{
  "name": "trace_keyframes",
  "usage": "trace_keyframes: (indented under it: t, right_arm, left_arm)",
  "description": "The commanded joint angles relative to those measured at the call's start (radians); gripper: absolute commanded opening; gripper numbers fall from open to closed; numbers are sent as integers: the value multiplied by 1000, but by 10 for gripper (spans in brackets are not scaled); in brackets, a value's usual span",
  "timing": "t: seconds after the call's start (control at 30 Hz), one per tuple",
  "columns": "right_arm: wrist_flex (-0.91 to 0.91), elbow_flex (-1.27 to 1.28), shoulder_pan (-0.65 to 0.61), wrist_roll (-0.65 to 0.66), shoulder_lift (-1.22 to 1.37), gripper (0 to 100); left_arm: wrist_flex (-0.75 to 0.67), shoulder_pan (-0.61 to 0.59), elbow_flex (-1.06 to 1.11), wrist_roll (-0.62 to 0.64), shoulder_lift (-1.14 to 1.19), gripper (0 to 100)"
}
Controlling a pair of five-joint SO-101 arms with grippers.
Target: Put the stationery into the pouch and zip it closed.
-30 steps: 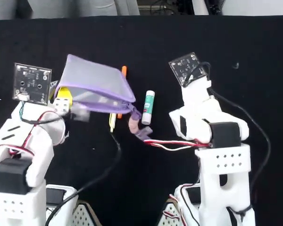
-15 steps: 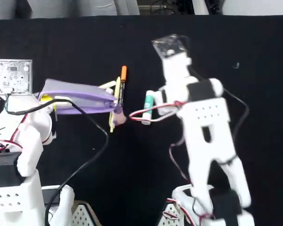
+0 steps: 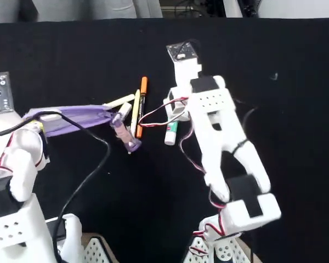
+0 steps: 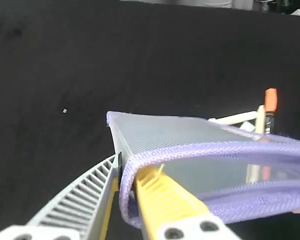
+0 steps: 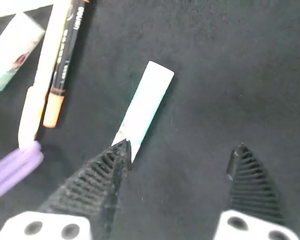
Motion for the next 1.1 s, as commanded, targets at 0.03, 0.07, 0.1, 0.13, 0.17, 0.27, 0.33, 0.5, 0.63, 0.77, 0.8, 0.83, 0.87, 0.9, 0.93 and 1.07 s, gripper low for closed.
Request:
trace_keyframes:
  t: [0.03, 0.07, 0.1, 0.13, 0.17, 0.27, 0.33, 0.5, 0.63, 0.77, 0.8, 0.83, 0.87, 0.9, 0.93, 1.07]
  right_arm:
    - [-83, -54, -21, -37, 58, 307]
    - [-101, -56, -32, -40, 76, 307]
    - [-115, -56, -43, -41, 93, 307]
    - [-124, -56, -54, -41, 105, 307]
    - [-132, -56, -71, -38, 114, 307]
    - [-135, -94, -103, -38, 117, 307]
    - [-133, -131, -117, -38, 117, 307]
    - [-167, -245, -150, -40, 163, 307]
    - [-192, -364, -175, -41, 278, 307]
    - [-192, -518, -187, -41, 427, 307]
    - [-190, -556, -187, -41, 463, 307]
    - [-190, -595, -184, -41, 495, 307]
    - [-190, -630, -183, -43, 526, 307]
    - [-190, -668, -183, -43, 556, 307]
    - [-190, -704, -183, -43, 585, 307]
    - [-189, -819, -184, -63, 688, 306]
  left_arm:
    - [-5, -74, 38, 9, -3, 29]
    - [-5, -87, 42, 9, -3, 29]
    - [-5, -97, 48, 9, -3, 29]
    - [-5, -108, 51, 9, -3, 29]
    - [-5, -119, 53, 9, -3, 29]
    - [-5, -157, 53, 12, -3, 29]
    - [-6, -176, 58, 14, -3, 29]
    - [-103, -223, 154, 34, -3, 29]
    - [-120, -251, 197, 69, -3, 29]
    - [-114, -248, 202, 72, -3, 29]
    - [-114, -246, 202, 74, -3, 29]
    - [-114, -245, 202, 75, -3, 29]
    - [-114, -245, 202, 87, -3, 29]
    - [-114, -245, 202, 100, -3, 29]
    - [-114, -243, 202, 104, -3, 29]
    - [-112, -243, 203, 106, -3, 29]
